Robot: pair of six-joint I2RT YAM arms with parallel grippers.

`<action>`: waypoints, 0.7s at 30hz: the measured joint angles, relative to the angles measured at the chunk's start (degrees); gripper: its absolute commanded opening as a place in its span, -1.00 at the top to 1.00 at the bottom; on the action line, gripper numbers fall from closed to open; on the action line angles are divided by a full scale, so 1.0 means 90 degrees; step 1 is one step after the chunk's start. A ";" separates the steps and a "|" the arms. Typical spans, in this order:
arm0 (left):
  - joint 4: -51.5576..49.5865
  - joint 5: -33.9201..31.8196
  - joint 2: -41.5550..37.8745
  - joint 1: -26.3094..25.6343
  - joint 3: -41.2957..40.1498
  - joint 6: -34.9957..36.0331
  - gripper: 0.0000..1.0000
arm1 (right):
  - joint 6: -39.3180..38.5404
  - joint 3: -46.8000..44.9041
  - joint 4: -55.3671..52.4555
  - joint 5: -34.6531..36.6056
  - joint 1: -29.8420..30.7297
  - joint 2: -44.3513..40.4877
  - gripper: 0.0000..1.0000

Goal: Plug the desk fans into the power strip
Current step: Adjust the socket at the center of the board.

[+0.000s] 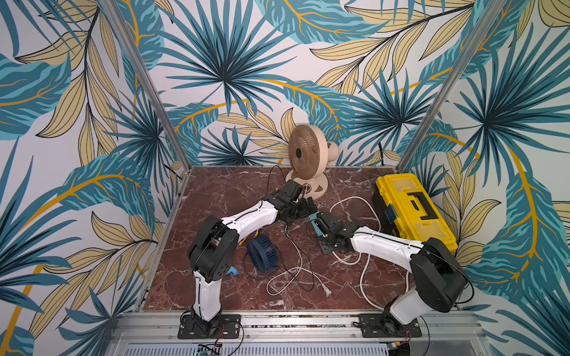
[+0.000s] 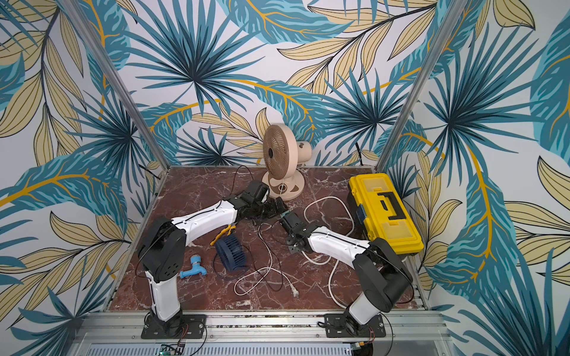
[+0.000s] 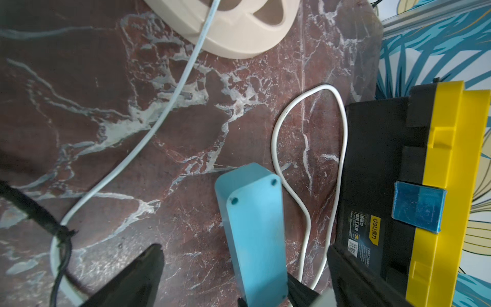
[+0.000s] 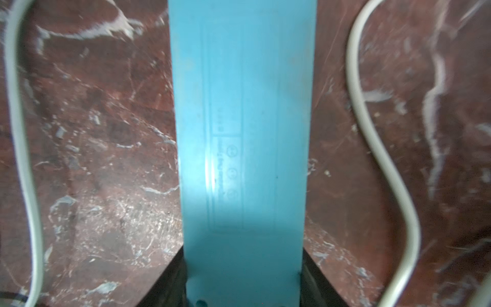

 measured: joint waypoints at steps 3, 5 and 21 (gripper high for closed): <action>-0.0398 -0.0056 0.0168 -0.0017 0.0236 -0.0267 -1.00 | -0.0117 -0.0015 0.0063 0.0520 0.0299 -0.0240 0.44; -0.0583 -0.0092 0.0223 -0.0034 0.0359 -0.0410 -0.99 | -0.0165 -0.0073 0.0104 0.0712 0.0398 -0.0359 0.44; -0.0852 -0.0170 0.0641 -0.0335 0.0967 -0.0913 -0.96 | -0.0352 -0.0206 0.0219 0.1054 0.0612 -0.0483 0.40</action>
